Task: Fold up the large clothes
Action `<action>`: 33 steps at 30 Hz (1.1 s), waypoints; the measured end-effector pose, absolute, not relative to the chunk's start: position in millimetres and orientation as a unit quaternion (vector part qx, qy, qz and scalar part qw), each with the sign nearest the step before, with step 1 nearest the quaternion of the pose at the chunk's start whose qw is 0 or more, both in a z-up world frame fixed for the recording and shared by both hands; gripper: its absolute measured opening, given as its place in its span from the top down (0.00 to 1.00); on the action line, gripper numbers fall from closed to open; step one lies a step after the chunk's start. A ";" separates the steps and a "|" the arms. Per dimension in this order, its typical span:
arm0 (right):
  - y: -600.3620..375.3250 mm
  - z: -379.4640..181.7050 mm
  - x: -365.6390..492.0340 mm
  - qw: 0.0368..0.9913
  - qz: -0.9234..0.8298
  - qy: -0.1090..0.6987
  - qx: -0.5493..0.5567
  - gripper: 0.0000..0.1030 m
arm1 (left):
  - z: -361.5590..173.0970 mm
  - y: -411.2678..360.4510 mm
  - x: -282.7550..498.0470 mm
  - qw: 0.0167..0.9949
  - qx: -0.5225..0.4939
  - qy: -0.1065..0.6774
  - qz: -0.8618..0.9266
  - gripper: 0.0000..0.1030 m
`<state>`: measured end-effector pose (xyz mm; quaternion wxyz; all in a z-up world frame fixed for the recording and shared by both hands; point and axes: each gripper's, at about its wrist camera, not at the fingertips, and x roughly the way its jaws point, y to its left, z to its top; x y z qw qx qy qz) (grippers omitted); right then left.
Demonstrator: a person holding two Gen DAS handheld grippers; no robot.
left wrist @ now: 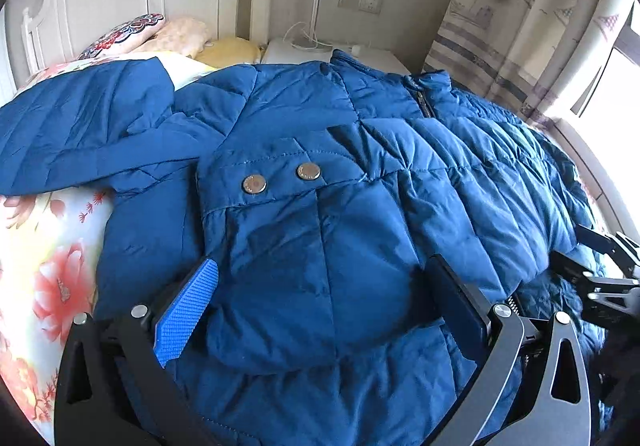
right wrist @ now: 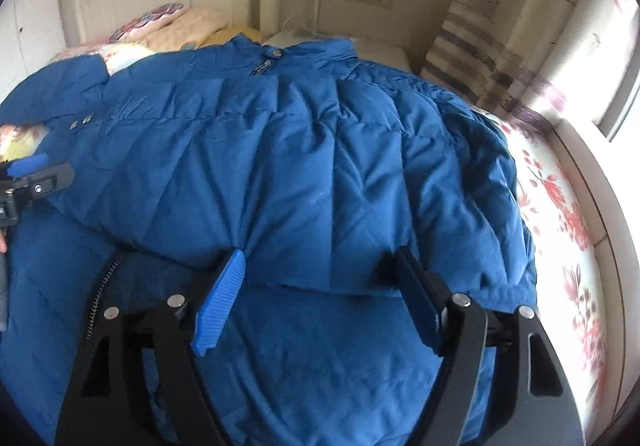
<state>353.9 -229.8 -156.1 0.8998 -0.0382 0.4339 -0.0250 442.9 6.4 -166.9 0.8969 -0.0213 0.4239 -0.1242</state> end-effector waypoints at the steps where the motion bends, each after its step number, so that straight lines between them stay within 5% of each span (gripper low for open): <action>1: -230.4 -154.3 351.7 0.898 -0.019 0.438 -0.022 0.26 | -167.6 5.5 443.2 0.897 -0.020 0.425 -0.123 0.04; 9: -226.4 -154.9 340.6 0.902 -0.027 0.430 -0.003 0.17 | -157.8 21.4 433.3 0.903 -0.058 0.405 -0.129 0.04; 17: -226.4 -167.4 346.9 0.897 -0.029 0.440 -0.008 0.11 | -149.8 238.4 429.3 0.854 -0.413 0.315 -0.036 0.04; 20: -226.7 -168.6 348.3 0.898 -0.030 0.438 -0.010 0.11 | -155.4 314.0 424.3 0.836 -0.478 0.267 0.029 0.21; 27: -227.9 -168.9 347.2 0.898 -0.023 0.438 -0.001 0.09 | -150.4 416.2 446.7 0.814 -0.506 0.266 0.107 0.23; 30: -227.8 -169.0 347.1 0.898 -0.023 0.438 -0.001 0.09 | -153.9 434.0 464.8 0.811 -0.502 0.280 0.112 0.52; 31: -227.6 -168.9 347.1 0.899 -0.023 0.438 -0.001 0.09 | -158.7 438.9 469.6 0.807 -0.504 0.286 0.115 0.74; 33: -227.6 -168.9 346.9 0.899 -0.022 0.438 0.001 0.09 | -161.3 441.5 467.0 0.802 -0.515 0.275 0.123 0.85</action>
